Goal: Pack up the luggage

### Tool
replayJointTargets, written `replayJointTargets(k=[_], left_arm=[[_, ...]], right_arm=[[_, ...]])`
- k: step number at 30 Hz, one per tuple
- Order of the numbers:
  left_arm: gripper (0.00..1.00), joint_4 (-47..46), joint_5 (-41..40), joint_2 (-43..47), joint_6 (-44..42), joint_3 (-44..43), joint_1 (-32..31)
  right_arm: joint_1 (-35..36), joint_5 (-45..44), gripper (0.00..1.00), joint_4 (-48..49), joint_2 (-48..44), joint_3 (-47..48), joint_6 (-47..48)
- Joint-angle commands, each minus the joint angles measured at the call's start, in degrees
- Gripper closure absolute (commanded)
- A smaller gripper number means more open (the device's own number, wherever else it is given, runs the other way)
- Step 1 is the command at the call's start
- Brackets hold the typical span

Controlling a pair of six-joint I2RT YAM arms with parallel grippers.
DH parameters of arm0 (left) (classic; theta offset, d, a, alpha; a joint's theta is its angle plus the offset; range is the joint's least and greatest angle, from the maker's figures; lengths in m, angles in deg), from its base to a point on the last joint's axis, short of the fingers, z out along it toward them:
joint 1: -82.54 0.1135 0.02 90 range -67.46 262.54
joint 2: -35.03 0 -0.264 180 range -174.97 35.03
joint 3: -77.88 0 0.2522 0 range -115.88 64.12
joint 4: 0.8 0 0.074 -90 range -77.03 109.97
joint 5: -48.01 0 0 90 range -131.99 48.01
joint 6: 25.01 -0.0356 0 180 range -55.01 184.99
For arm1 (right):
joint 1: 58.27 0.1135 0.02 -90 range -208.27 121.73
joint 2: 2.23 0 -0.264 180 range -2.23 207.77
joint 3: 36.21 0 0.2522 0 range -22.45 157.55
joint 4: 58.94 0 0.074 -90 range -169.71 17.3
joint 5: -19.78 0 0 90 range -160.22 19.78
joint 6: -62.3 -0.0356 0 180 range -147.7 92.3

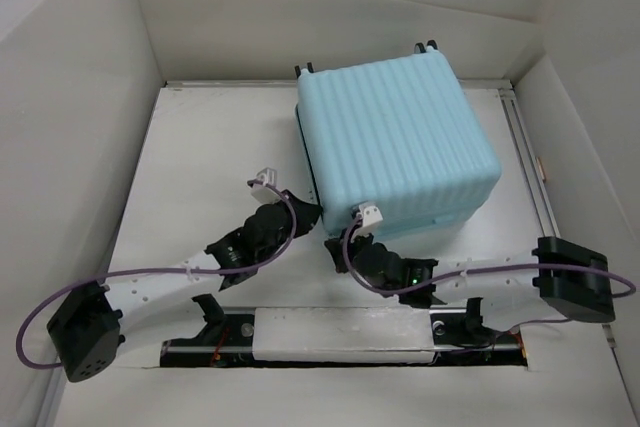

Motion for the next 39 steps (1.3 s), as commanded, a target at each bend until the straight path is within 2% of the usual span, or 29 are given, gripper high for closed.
replayJointTargets(k=[1,4,7,8,10,11,12,14,16,19,22,24,27,28,29,32,33,34,37,39], left_arm=[[0.95,-12.5,13.6,2.8,6.3,-0.1,-6.3],[0.95,-12.5,12.1,3.4,6.3,0.5,-6.3],[0.95,-10.8,9.7,5.8,5.2,0.5,-6.3],[0.93,-9.7,9.1,6.8,4.6,-0.2,-6.3],[0.88,-3.2,5.0,10.6,1.6,-2.0,-6.3],[0.84,-0.7,3.1,12.0,0.7,-3.0,-6.3],[0.72,1.5,1.5,14.6,-0.2,-4.7,-5.5],[0.59,6.4,-1.5,16.9,-2.7,-6.0,-3.6],[0.43,8.4,-2.6,18.6,-4.0,-6.7,0.1],[0.37,9.8,-2.6,17.4,-6.9,-9.5,2.8],[0.29,10.5,-3.5,14.0,-8.7,-13.6,3.4],[0.22,11.0,-4.5,9.8,-10.8,-16.6,3.4],[0.18,12.1,-6.8,3.5,-13.7,-23.8,4.2],[0.18,12.7,-5.4,1.9,-14.4,-25.4,5.2],[0.17,12.7,-3.0,-1.6,-15.0,-28.4,9.5],[0.19,8.0,17.7,-7.3,-11.7,-29.9,22.5],[0.25,5.8,23.9,-11.9,-10.0,-29.9,31.6],[0.26,3.8,32.0,-14.2,-8.3,-29.9,35.2],[0.27,-4.2,40.1,-23.1,-3.5,-30.2,43.3],[0.26,-6.2,40.8,-27.4,-3.5,-32.2,44.1]], right_arm=[[9.5,11.8,1.0,4.7,3.9,3.7,-3.1],[14.4,6.6,1.0,3.7,4.6,4.2,-4.6],[17.9,-0.1,1.0,-5.4,1.0,5.8,-7.0],[18.4,-2.1,1.0,-11.2,-1.4,6.3,-7.7],[19.0,-6.4,1.0,-16.4,-4.4,6.3,-10.2],[19.0,-7.5,1.0,-18.3,-6.2,5.1,-10.8],[19.0,-8.5,1.0,-21.4,-10.2,4.5,-11.4],[19.0,-11.8,1.0,-24.2,-14.3,3.9,-11.5],[18.5,-14.3,0.95,-30.9,-20.5,3.9,-12.0],[14.1,-18.0,0.83,-41.2,-27.9,6.3,-12.7],[6.4,-18.0,0.7,-49.0,-34.3,9.5,-11.5],[0.7,-17.3,0.59,-52.2,-36.8,11.0,-9.8],[-4.8,-17.3,0.51,-57.4,-41.0,13.7,-7.5],[-5.9,-18.0,0.47,-58.4,-41.8,14.5,-7.5],[-6.9,-18.0,0.46,-60.2,-43.2,14.5,-6.9],[-10.0,-17.9,0.46,-62.4,-44.7,15.6,-6.9],[-10.0,-17.1,0.46,-62.4,-45.5,15.6,-5.7],[-10.0,-16.2,0.46,-61.5,-45.5,14.9,-5.6],[-10.0,-12.7,0.46,-60.4,-46.9,12.5,-5.1],[-10.0,-10.1,0.46,-59.0,-48.4,9.5,-5.1]])
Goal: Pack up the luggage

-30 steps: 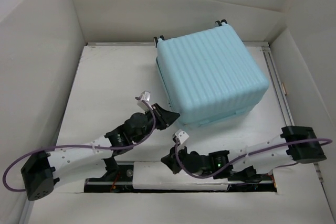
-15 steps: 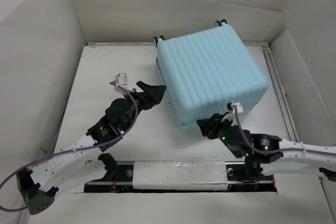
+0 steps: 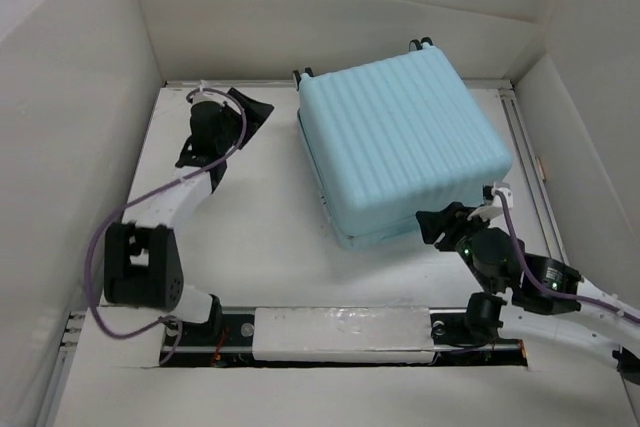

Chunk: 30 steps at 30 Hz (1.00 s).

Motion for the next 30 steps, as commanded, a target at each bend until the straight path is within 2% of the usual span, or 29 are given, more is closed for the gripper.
replayJointTargets(k=[1,4,9,11,13,18,23,28,30], left_arm=[[0.25,-7.5,13.0,-8.4,2.9,-6.0,0.9],[0.18,-11.6,16.4,-15.0,3.4,-11.7,1.5],[0.1,-24.2,24.3,-29.9,13.0,-18.9,2.7],[0.01,-32.1,24.9,-34.7,16.1,-21.6,2.7],[0.01,-34.4,25.7,-37.5,17.8,-24.1,3.2],[0.01,-31.1,25.2,-44.7,17.2,-35.6,3.2],[0.01,-31.7,25.7,-50.4,17.7,-43.3,3.2],[0.01,-23.5,27.7,-55.6,16.2,-52.6,2.1],[0.01,-23.0,27.8,-56.9,16.2,-55.3,1.4]], right_arm=[[-0.2,4.7,0.46,2.0,-2.3,-3.5,1.3],[-0.2,8.6,0.44,5.7,-3.8,-7.4,2.5],[-0.2,14.1,0.42,10.2,-4.5,-11.8,5.4],[-0.2,16.2,0.41,11.6,-5.0,-14.2,6.0],[-0.2,16.8,0.4,11.6,-5.0,-15.2,6.0],[-0.2,18.3,0.39,14.8,-5.5,-16.6,6.7],[-0.2,20.6,0.39,16.0,-5.0,-17.7,7.7],[-0.2,21.2,0.38,18.4,-3.8,-18.4,8.4],[-0.2,20.5,0.38,18.9,-2.5,-18.4,8.9]])
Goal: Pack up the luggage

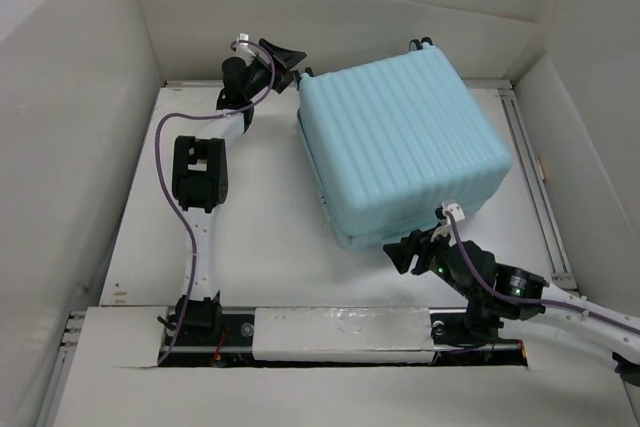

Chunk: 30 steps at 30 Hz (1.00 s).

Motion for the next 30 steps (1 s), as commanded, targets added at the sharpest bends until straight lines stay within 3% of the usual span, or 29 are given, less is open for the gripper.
replayJointTargets(k=[1,8,12,18,20,26,30], left_arm=[[0.01,1.7,2.3,-1.5,-0.9,-4.9,-0.9],[0.01,2.2,3.6,-3.3,1.4,-5.9,-2.9],[0.1,-1.1,3.6,-2.0,3.5,-2.3,-3.5],[0.84,-10.4,3.6,2.2,7.9,3.5,-4.0],[0.97,-10.4,2.8,5.7,7.0,8.3,-4.0],[1.0,-20.5,0.7,16.1,7.5,29.0,1.8],[1.0,-32.1,1.9,23.4,12.5,49.9,6.7]], right_arm=[[-0.2,0.4,0.38,4.2,1.0,-0.2,1.4],[-0.2,-5.6,0.29,4.2,0.4,1.6,0.8],[-0.2,-7.5,0.28,4.2,1.7,3.3,0.8],[-0.2,-14.6,0.27,-0.6,2.7,5.2,-2.0],[-0.2,-15.9,0.27,-2.5,2.7,5.9,-3.0],[-3.7,-9.4,0.28,-1.3,5.2,5.9,-1.4],[-9.3,-2.1,0.3,8.0,13.7,5.1,2.9]])
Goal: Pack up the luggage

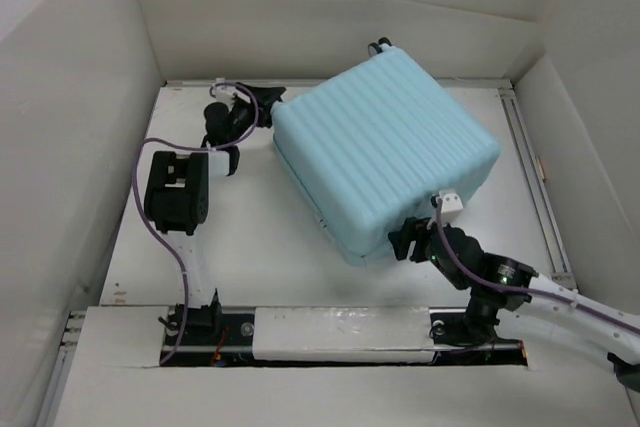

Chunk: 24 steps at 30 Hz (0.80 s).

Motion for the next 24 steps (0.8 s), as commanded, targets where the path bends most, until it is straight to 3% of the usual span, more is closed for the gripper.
replayJointTargets(k=[1,6,10,12,13,16,19,24], left_arm=[[1.0,-15.2,5.1,8.7,1.5,15.1,6.0],[1.0,-21.6,3.8,21.8,3.0,32.7,6.8],[1.0,-14.0,3.3,35.1,-0.4,41.4,6.8],[1.0,-6.1,3.3,43.3,-5.4,40.8,7.7],[1.0,2.8,3.3,45.9,-7.6,39.9,8.2],[1.0,17.7,0.3,54.3,-15.6,35.2,8.8],[1.0,23.2,-0.3,58.0,-18.3,31.4,8.8],[1.0,28.6,0.4,59.4,-20.4,28.5,10.1]], right_arm=[[-5.2,4.4,0.3,12.2,6.7,1.4,4.4],[-18.2,18.5,0.33,19.9,15.1,7.7,13.6],[-25.5,29.7,0.35,20.5,21.4,15.2,17.0],[-24.6,30.3,0.35,17.8,19.4,15.9,16.1],[-23.8,29.2,0.35,17.8,17.4,13.6,15.3],[-20.6,26.1,0.35,17.8,5.8,7.3,10.6],[-19.2,25.5,0.37,16.1,-5.4,-2.1,6.9],[-18.0,28.9,0.56,14.2,-11.6,-9.5,5.6]])
